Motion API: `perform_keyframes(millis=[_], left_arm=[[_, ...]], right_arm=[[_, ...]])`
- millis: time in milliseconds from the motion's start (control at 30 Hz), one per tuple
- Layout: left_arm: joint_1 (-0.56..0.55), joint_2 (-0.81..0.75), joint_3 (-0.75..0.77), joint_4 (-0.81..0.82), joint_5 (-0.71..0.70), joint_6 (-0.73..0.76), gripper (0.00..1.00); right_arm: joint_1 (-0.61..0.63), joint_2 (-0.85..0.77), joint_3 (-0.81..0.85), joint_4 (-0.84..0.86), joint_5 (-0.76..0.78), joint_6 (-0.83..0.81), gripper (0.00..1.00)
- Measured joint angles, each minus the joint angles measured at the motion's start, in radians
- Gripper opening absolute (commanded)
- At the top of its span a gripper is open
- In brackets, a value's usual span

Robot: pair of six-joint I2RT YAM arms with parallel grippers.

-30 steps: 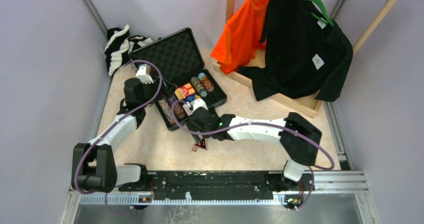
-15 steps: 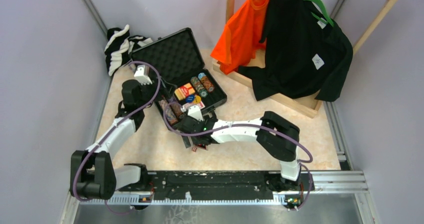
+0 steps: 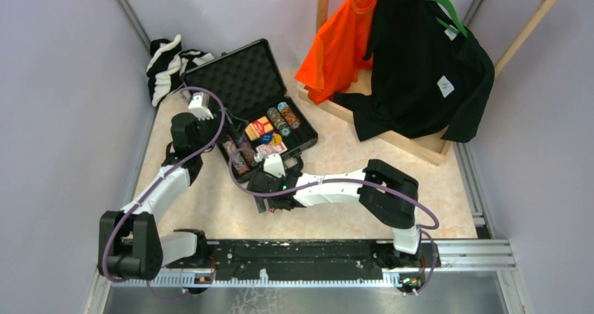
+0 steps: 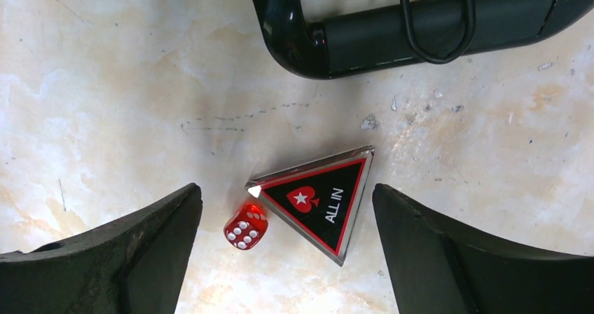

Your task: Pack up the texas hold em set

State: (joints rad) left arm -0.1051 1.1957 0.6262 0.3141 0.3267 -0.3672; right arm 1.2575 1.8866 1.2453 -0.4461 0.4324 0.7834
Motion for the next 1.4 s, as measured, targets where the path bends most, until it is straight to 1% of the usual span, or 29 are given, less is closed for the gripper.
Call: perform_keyframes(millis=[333, 700, 733, 933, 1033, 1067, 1133, 1200, 1300, 1400], left_arm=[[0.000, -0.011, -0.002, 0.000, 0.009, -0.004, 0.98], [0.000, -0.011, -0.002, 0.001, 0.016, -0.004, 0.98], [0.000, -0.009, -0.002, 0.002, 0.019, -0.004, 0.97], [0.000, -0.005, -0.002, 0.002, 0.025, -0.004, 0.98], [0.000, -0.005, -0.002, 0.003, 0.027, -0.004, 0.98], [0.000, -0.004, -0.002, 0.003, 0.027, -0.004, 0.98], [0.000, -0.004, -0.002, 0.003, 0.029, -0.004, 0.97], [0.000, -0.004, -0.002, 0.003, 0.029, -0.003, 0.98], [0.000, -0.004, -0.002, 0.003, 0.029, -0.003, 0.98], [0.000, -0.004, -0.002, 0.003, 0.029, -0.003, 0.98]], right_arm=[[0.008, 0.000, -0.042, -0.006, 0.018, 0.064, 0.87], [0.002, 0.000, -0.042, 0.005, 0.015, 0.066, 0.59], [0.001, 0.000, -0.043, 0.008, 0.014, 0.066, 0.50], [0.001, -0.004, -0.041, 0.023, 0.008, 0.065, 0.44], [0.001, -0.004, -0.041, 0.019, 0.008, 0.063, 0.44], [0.001, -0.004, -0.041, 0.019, 0.009, 0.061, 0.46], [0.000, -0.004, -0.041, 0.019, 0.010, 0.056, 0.60], [-0.002, -0.004, -0.041, 0.016, 0.010, 0.054, 0.70], [-0.004, -0.004, -0.041, 0.010, 0.012, 0.044, 0.76], [-0.004, -0.004, -0.036, 0.008, 0.013, 0.032, 0.79]])
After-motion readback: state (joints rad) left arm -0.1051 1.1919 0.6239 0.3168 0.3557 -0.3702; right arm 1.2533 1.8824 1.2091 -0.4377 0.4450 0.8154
